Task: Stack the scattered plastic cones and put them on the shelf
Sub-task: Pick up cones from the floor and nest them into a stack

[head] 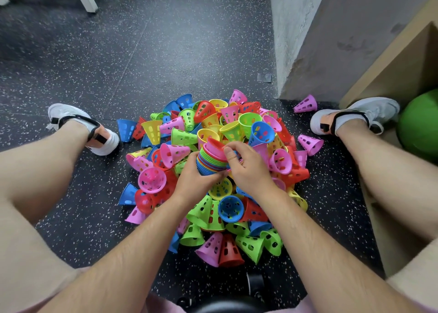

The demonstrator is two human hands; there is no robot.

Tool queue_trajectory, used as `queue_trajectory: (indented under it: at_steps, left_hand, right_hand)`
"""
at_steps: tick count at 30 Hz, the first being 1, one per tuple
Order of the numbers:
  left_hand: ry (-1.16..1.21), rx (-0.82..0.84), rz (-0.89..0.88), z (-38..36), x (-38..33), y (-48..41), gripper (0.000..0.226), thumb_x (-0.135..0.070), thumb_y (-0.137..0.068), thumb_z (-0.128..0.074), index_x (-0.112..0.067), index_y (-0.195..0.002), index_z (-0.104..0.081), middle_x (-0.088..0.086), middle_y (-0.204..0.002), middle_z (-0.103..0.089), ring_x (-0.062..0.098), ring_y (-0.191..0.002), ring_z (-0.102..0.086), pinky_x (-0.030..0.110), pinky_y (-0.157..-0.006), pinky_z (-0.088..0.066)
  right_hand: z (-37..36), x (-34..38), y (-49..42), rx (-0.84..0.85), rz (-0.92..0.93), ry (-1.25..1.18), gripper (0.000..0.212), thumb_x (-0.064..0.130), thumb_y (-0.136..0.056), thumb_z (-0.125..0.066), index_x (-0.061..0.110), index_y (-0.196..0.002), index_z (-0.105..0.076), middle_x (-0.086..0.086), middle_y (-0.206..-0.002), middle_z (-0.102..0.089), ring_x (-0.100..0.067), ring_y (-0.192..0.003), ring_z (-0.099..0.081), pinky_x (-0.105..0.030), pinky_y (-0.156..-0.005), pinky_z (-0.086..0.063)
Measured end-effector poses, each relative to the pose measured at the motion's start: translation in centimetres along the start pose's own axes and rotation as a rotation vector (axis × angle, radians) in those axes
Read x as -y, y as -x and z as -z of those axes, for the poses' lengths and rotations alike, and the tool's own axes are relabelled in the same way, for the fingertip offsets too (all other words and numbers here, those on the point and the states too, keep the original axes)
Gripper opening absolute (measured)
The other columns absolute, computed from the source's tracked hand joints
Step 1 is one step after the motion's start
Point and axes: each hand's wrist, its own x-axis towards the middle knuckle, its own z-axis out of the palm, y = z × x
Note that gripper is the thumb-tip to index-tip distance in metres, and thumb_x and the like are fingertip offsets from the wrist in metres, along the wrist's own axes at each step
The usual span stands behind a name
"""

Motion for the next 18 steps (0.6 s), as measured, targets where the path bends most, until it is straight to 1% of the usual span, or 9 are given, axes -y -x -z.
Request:
queue_trajectory:
  at_steps: [2,4,6,8,10,12,14,16,18]
  left_hand:
    - [0.010,0.004,-0.001,-0.8,-0.3,-0.2,0.062,-0.014,-0.074,-0.093,-0.014,-0.122,-0.054,0.000,-0.100,-0.067,-0.005,-0.076,-0.067,0.016,-0.070,-0.055]
    - [0.027,0.010,-0.005,-1.6,-0.4,-0.3,0.059,-0.011,-0.074,-0.092,-0.016,-0.119,-0.054,-0.002,-0.099,-0.067,-0.006,-0.074,-0.067,0.015,-0.069,-0.054]
    - [0.039,0.012,-0.007,-2.5,-0.7,-0.6,0.058,-0.011,-0.075,-0.092,-0.019,-0.118,-0.054,-0.001,-0.099,-0.067,-0.005,-0.075,-0.067,0.016,-0.070,-0.054]
    - [0.040,0.021,-0.018,-3.6,-1.1,-1.1,0.060,-0.013,-0.074,-0.093,-0.019,-0.120,-0.054,0.001,-0.102,-0.068,0.000,-0.078,-0.068,0.017,-0.073,-0.056]
    - [0.026,0.031,-0.032,-4.5,-1.3,-1.6,0.062,-0.017,-0.073,-0.094,-0.020,-0.121,-0.055,0.003,-0.106,-0.068,0.007,-0.085,-0.070,0.022,-0.077,-0.058]
    - [0.006,0.038,-0.043,-5.1,-1.2,-2.0,0.062,-0.021,-0.071,-0.095,-0.022,-0.120,-0.056,0.003,-0.107,-0.069,0.014,-0.090,-0.071,0.030,-0.082,-0.060]
    - [-0.013,0.059,-0.040,-5.5,-0.9,-2.0,0.064,-0.023,-0.070,-0.095,-0.024,-0.121,-0.056,0.003,-0.107,-0.068,0.015,-0.091,-0.070,0.035,-0.083,-0.061]
    - [-0.022,0.079,-0.029,-5.6,-0.7,-1.8,0.063,-0.023,-0.071,-0.095,-0.027,-0.120,-0.055,0.002,-0.107,-0.067,0.013,-0.091,-0.070,0.035,-0.083,-0.061]
    - [-0.025,0.090,-0.019,-5.6,-0.5,-1.7,0.061,-0.022,-0.071,-0.095,-0.031,-0.117,-0.055,0.001,-0.106,-0.067,0.011,-0.089,-0.070,0.035,-0.082,-0.062]
  right_hand:
    - [0.4,-0.3,0.1,0.033,-0.028,-0.043,0.027,0.043,-0.103,-0.046,0.027,-0.113,-0.064,0.007,-0.107,-0.066,-0.010,-0.103,-0.060,-0.034,-0.089,-0.051]
    - [0.9,-0.9,0.0,0.032,-0.048,-0.052,0.028,0.044,-0.102,-0.046,0.027,-0.115,-0.064,0.006,-0.110,-0.065,-0.010,-0.108,-0.058,-0.036,-0.094,-0.050]
    - [1.6,-1.6,-0.2,-0.056,-0.003,0.020,0.028,0.037,-0.102,-0.048,0.020,-0.113,-0.067,0.005,-0.112,-0.064,-0.012,-0.111,-0.055,-0.036,-0.099,-0.045]
    - [2.4,-2.6,-0.4,-0.172,0.042,0.142,0.033,0.034,-0.100,-0.046,0.015,-0.110,-0.071,0.001,-0.117,-0.065,-0.018,-0.117,-0.052,-0.037,-0.105,-0.039]
    - [3.2,-3.3,-1.0,-0.201,-0.014,0.256,0.041,0.037,-0.100,-0.041,0.016,-0.112,-0.073,-0.001,-0.127,-0.063,-0.022,-0.126,-0.046,-0.035,-0.111,-0.032]
    - [3.8,-3.8,-1.6,-0.161,-0.113,0.355,0.043,0.042,-0.102,-0.038,0.021,-0.117,-0.072,0.002,-0.141,-0.057,-0.023,-0.134,-0.037,-0.038,-0.115,-0.024]
    - [4.2,-4.3,-2.1,-0.097,-0.170,0.414,0.039,0.043,-0.104,-0.039,0.028,-0.121,-0.070,0.010,-0.150,-0.048,-0.021,-0.142,-0.027,-0.040,-0.118,-0.015]
    - [4.3,-4.5,-2.5,-0.030,-0.206,0.418,0.038,0.046,-0.104,-0.038,0.033,-0.122,-0.068,0.015,-0.151,-0.046,-0.019,-0.145,-0.021,-0.039,-0.118,-0.008]
    - [4.2,-4.8,-2.8,0.005,-0.218,0.424,0.037,0.045,-0.104,-0.039,0.032,-0.125,-0.067,0.017,-0.148,-0.049,-0.018,-0.145,-0.021,-0.039,-0.117,-0.009]
